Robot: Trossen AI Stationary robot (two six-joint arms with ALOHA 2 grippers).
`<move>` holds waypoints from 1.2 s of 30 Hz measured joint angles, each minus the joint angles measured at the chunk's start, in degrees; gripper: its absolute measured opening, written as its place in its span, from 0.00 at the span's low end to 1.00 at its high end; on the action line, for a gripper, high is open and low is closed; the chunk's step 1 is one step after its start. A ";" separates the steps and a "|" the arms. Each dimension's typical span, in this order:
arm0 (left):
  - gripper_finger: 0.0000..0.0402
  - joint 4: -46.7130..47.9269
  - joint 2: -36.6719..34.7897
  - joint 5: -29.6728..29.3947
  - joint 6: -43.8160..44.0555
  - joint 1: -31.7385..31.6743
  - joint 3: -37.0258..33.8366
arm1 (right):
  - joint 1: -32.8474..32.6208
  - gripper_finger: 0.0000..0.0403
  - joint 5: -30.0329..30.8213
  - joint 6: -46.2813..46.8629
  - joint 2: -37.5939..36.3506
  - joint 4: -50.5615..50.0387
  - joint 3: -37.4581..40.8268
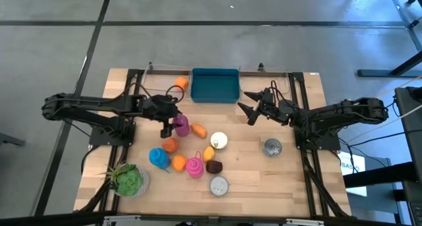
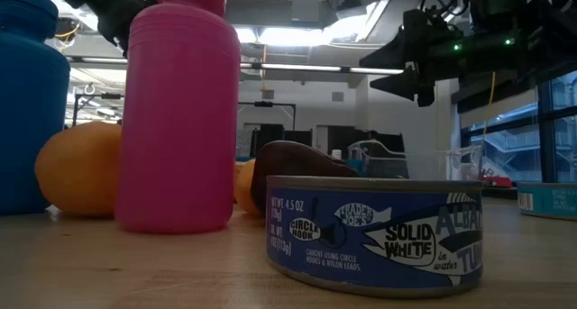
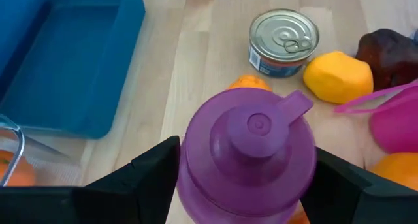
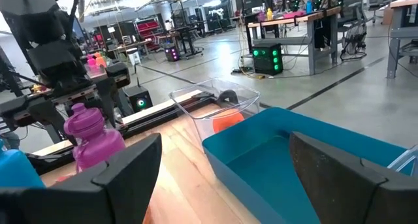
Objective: Pick & Place Food Item
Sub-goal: Put the violet water bottle into the blue bin
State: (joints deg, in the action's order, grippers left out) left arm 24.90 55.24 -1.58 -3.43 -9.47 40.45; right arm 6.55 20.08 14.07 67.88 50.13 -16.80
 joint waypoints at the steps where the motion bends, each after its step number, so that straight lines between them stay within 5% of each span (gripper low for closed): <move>1: 0.65 -0.47 -0.12 0.02 0.02 0.00 0.00 | 0.00 0.83 0.01 0.02 0.00 -0.06 0.00; 9: 0.45 -0.95 -0.61 -0.26 0.06 0.00 0.00 | 0.00 0.83 -0.01 -0.01 0.00 -0.24 0.00; 22: 0.45 -0.98 -0.59 -0.46 -0.38 0.00 0.61 | 0.00 0.83 -0.01 -0.03 0.00 -0.49 -0.02; 36: 0.45 6.59 -0.65 -3.62 -5.38 0.00 13.95 | 0.00 0.83 -3.76 -2.56 0.00 -0.46 -0.02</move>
State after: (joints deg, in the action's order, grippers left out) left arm 31.48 54.59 -5.21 -8.82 -9.47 54.39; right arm 6.55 16.33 11.51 67.88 49.66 -16.82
